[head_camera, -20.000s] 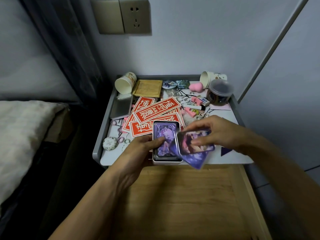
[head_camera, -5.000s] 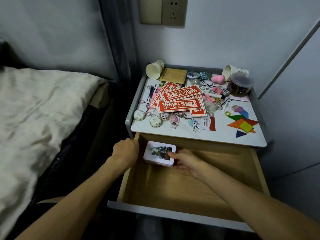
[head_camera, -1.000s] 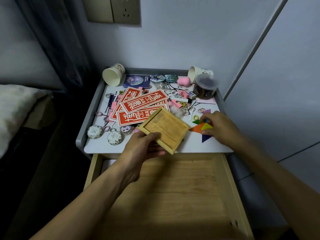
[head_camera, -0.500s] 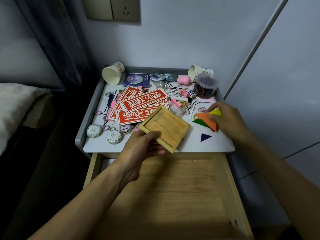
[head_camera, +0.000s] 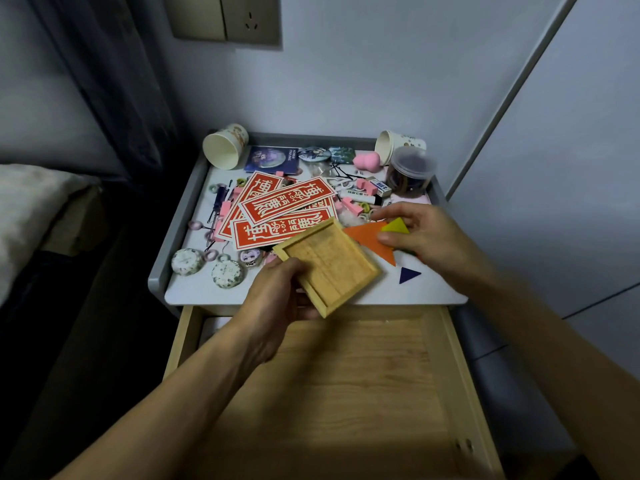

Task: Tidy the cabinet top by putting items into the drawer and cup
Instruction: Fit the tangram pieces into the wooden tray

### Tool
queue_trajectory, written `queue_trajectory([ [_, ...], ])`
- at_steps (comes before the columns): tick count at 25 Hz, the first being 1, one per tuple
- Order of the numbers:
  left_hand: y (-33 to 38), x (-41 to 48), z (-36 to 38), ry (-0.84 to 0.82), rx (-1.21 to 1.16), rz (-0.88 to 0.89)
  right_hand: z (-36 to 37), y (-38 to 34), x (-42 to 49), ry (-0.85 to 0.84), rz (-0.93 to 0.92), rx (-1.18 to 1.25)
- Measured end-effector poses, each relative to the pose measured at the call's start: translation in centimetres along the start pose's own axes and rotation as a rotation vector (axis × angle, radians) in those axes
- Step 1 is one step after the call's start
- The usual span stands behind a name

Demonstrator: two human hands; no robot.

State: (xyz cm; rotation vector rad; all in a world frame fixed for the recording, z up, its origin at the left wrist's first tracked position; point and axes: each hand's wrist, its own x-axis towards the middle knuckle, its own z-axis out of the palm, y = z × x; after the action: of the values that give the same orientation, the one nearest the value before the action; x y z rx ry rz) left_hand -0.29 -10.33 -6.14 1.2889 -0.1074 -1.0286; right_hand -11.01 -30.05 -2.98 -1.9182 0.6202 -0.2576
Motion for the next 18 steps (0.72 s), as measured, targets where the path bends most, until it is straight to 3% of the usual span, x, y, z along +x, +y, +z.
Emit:
queue_trajectory([
  [4, 0.4, -0.6, 0.6, -0.108, -0.068, -0.124, 2.3, -0.6, -0.5, -0.143, -0.202, -0.215],
  [7, 0.3, -0.8, 0.2, -0.228, -0.082, -0.149, 3.0, -0.6, -0.9, -0.196, -0.242, -0.297],
  [11, -0.1, -0.6, -0.4, -0.250, -0.032, -0.087, 3.0, -0.3, -1.1, -0.225, -0.252, -0.394],
  [14, -0.1, -0.5, -0.3, -0.246, -0.001, -0.038, 3.0, -0.2, -1.1, -0.161, -0.288, -0.372],
  [18, -0.2, -0.5, -0.2, -0.244, 0.097, -0.005, 2.7, -0.3, -0.8, 0.016, -0.238, -0.170],
])
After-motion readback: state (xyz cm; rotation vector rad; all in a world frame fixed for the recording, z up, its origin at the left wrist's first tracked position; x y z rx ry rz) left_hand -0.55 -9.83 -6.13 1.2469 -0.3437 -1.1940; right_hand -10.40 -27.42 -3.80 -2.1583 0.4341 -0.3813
